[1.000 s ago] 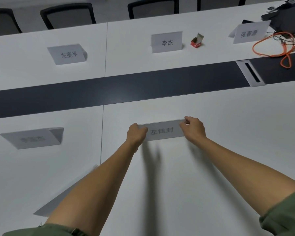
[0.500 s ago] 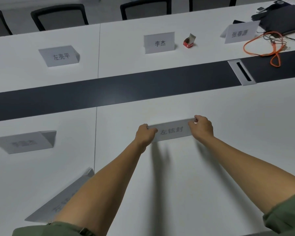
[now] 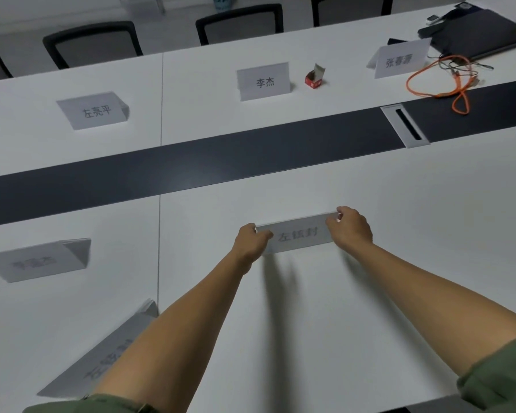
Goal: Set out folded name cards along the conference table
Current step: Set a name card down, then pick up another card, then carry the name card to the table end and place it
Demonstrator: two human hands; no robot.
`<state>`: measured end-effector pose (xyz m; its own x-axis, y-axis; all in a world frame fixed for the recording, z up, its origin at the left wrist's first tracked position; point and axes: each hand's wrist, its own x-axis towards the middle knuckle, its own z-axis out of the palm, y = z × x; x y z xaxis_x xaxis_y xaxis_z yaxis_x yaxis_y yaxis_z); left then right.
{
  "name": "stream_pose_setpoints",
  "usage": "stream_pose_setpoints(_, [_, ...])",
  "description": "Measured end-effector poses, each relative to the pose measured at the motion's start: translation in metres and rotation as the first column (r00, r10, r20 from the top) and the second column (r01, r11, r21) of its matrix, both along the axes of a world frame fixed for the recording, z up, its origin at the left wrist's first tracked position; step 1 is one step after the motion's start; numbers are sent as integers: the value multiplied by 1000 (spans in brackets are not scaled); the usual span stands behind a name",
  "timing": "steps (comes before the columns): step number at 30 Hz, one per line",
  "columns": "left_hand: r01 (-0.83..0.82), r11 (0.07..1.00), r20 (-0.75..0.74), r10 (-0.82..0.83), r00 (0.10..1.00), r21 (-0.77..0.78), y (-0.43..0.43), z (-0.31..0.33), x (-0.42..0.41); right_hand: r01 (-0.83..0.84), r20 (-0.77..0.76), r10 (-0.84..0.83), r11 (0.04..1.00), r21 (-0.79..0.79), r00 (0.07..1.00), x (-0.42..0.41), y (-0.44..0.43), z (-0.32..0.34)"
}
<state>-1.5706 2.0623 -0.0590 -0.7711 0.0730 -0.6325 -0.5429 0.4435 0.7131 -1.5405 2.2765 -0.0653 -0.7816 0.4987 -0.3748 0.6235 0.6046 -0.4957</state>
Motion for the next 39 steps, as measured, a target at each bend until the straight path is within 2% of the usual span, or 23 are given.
stream_pose_setpoints(4, [-26, 999, 10, 26, 1000, -27, -23, 5, 1, -91, 61, 84, 989, 116, 995, 3, -5, 11])
stream_pose_setpoints(11, [-211, 965, -101, 197, 975, -155, -130, 32, 20, -175, -97, 193, 971, 163, 976, -5, -86, 46])
stream_pose_setpoints(14, [-266, 931, -133, 239, 962, -251, -192, 37, 40, -273, -119, 288, 954, 127, 950, -1, -145, 55])
stream_pose_setpoints(19, [-263, 861, -175, 206, 963, -436, -294, 38, 87, -428, -94, 427, 904, 13, 899, 28, -243, 55])
stream_pose_setpoints(25, [-148, 711, -73, 135, 988, -687, -397, 20, 149, -499, 37, 513, 847, -185, 857, 72, -339, 25])
stream_pose_setpoints(28, [-176, 772, -17, 210, 978, -611, -425, 2, 173, -471, 51, 499, 842, -264, 865, 88, -373, 8])
stream_pose_setpoints(31, [-326, 889, 74, 367, 927, -322, -432, -10, 186, -389, 38, 434, 840, -377, 900, 97, -395, -4])
stream_pose_setpoints(33, [-437, 892, 154, 450, 880, -115, -428, -12, 187, -357, 21, 395, 851, -384, 919, 102, -404, -8])
stream_pose_setpoints(34, [-459, 886, 164, 463, 871, -67, -425, -15, 187, -348, 16, 382, 858, -377, 924, 104, -407, -10])
stream_pose_setpoints(39, [-408, 907, 145, 419, 896, -100, -417, -18, 183, -266, 39, 305, 880, -393, 952, 122, -409, -13])
